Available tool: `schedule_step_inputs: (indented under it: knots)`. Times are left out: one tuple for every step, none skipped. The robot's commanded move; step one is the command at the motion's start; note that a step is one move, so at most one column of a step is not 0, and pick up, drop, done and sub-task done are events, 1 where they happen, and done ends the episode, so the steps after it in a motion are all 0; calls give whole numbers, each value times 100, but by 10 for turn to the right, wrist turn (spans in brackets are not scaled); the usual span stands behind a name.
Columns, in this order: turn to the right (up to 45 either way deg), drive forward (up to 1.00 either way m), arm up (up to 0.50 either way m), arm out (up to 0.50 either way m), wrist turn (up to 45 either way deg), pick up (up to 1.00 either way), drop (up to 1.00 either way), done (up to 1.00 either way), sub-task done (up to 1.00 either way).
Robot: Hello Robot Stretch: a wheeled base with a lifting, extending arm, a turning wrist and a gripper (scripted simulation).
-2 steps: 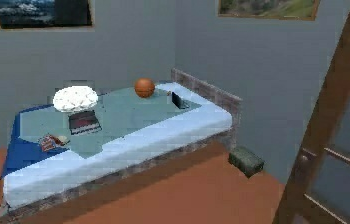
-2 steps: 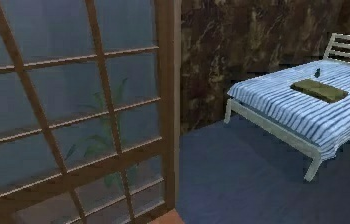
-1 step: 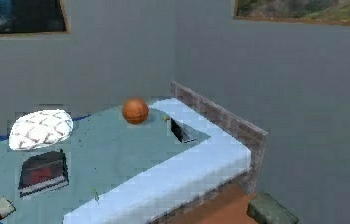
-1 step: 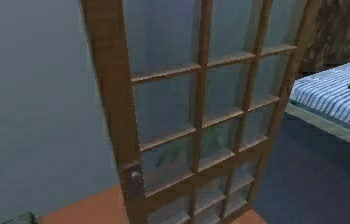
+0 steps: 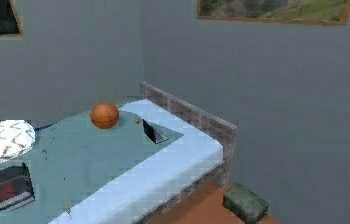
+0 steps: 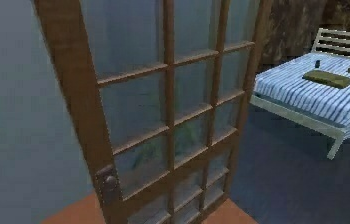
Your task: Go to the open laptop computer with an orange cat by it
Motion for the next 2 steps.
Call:
schedule_step_inputs:
  knots:
    - [0, 20, 0, 0, 0, 0, 0, 0, 0]
    - [0, 0, 0, 0, 0, 0, 0, 100, 0]
